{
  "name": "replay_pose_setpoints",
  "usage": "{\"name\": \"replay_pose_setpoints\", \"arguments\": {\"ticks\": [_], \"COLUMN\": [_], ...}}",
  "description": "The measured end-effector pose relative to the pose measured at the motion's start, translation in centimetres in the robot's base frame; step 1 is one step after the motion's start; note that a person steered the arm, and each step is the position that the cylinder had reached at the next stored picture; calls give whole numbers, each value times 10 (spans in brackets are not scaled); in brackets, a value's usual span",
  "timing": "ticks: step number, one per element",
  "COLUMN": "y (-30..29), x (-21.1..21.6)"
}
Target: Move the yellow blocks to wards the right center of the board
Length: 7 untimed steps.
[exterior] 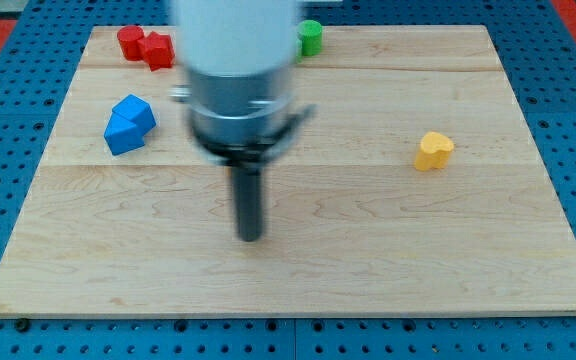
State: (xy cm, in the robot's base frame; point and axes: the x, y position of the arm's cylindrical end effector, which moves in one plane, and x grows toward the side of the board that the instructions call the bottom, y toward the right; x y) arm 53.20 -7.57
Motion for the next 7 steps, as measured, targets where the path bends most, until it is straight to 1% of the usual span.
{"name": "replay_pose_setpoints", "arguments": {"ticks": [1, 2, 3, 4, 5, 6, 7], "y": [-24, -24, -20, 49, 46, 17, 51], "x": [-37, -76, -84, -84, -83, -95, -105]}}
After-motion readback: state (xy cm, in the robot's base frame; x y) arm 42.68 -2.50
